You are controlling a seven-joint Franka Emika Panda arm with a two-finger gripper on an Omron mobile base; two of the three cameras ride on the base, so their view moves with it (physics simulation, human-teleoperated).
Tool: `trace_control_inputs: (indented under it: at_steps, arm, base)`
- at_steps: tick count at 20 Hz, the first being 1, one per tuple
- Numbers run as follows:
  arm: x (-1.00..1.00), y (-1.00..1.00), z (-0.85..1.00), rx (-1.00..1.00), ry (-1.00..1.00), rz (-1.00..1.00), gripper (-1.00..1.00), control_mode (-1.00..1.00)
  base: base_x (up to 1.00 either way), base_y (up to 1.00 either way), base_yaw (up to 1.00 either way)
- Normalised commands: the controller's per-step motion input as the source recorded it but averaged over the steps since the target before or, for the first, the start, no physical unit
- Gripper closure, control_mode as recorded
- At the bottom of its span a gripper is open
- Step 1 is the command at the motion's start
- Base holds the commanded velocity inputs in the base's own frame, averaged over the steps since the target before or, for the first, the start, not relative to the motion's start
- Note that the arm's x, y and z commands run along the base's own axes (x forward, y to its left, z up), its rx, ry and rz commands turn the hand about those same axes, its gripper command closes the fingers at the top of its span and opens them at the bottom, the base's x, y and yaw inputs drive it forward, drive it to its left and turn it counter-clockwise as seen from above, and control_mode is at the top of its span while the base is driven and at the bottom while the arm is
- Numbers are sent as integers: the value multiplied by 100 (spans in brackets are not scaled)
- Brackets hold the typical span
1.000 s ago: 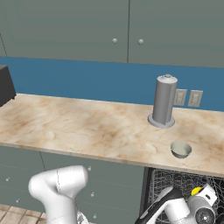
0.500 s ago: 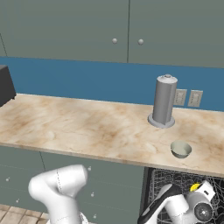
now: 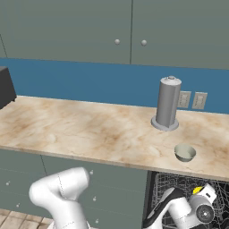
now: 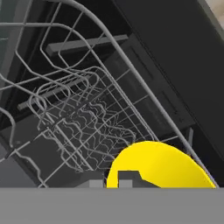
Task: Pick up the cup and bowl from the counter, place them in the dishwasher, and close the dishwasher door.
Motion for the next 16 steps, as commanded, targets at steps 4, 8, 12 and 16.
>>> trace_control_inputs:
  at_steps: [4,8,12,16]
  arm:
    - [11,-1,-32,0,0,0,100,-100]
    - [0,0,-31,0,0,0,100,-100]
    - [0,0,-28,0,0,0,100,-100]
    - [-6,-4,-8,-2,0,0,-100,-100]
  base:
    - [0,0,0]
    - [0,0,0]
    - [0,0,0]
    - [0,0,0]
